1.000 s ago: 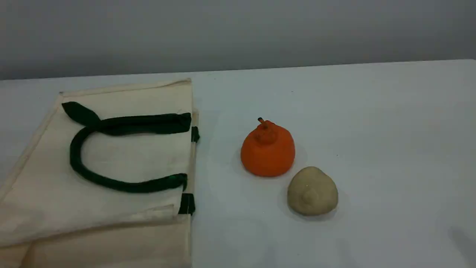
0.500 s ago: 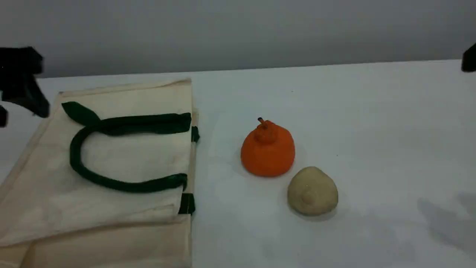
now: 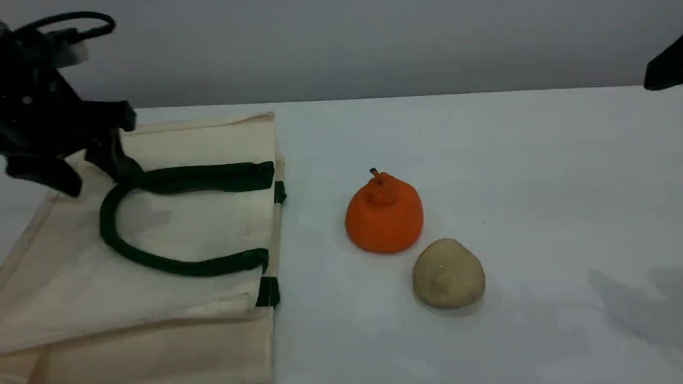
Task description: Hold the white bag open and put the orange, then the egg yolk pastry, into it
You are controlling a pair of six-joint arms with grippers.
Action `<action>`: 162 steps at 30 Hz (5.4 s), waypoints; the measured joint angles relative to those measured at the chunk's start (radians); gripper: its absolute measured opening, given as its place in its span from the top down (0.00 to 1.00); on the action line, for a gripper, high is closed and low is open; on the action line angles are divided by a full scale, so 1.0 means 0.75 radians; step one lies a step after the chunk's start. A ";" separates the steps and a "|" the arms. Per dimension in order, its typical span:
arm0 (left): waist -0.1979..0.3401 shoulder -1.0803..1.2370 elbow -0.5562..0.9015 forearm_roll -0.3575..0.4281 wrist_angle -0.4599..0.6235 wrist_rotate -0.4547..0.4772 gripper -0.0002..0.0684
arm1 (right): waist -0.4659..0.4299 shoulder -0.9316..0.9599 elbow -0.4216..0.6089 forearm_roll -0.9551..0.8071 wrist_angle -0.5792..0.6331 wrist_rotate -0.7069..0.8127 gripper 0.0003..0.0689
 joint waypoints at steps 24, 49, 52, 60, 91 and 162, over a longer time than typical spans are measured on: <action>-0.022 0.218 -0.031 -0.031 -0.003 0.001 0.39 | 0.000 0.000 0.000 0.005 -0.022 -0.048 0.19; -0.022 -0.134 -0.253 -0.816 0.480 0.766 0.89 | 0.000 0.000 0.000 0.201 0.383 -0.375 0.19; -0.022 -0.214 -0.286 -0.956 0.604 0.841 0.89 | 0.000 0.000 0.000 0.300 0.433 -0.483 0.19; -0.022 -0.447 -0.308 -1.058 0.804 0.844 0.89 | 0.000 0.000 0.001 0.478 0.441 -0.651 0.19; -0.022 -0.745 -0.373 -0.581 0.938 0.547 0.89 | 0.227 0.703 -0.238 0.621 0.436 -0.878 0.19; -0.022 -0.745 -0.373 -0.588 0.937 0.539 0.89 | 0.490 1.286 -0.812 0.623 0.193 -0.879 0.59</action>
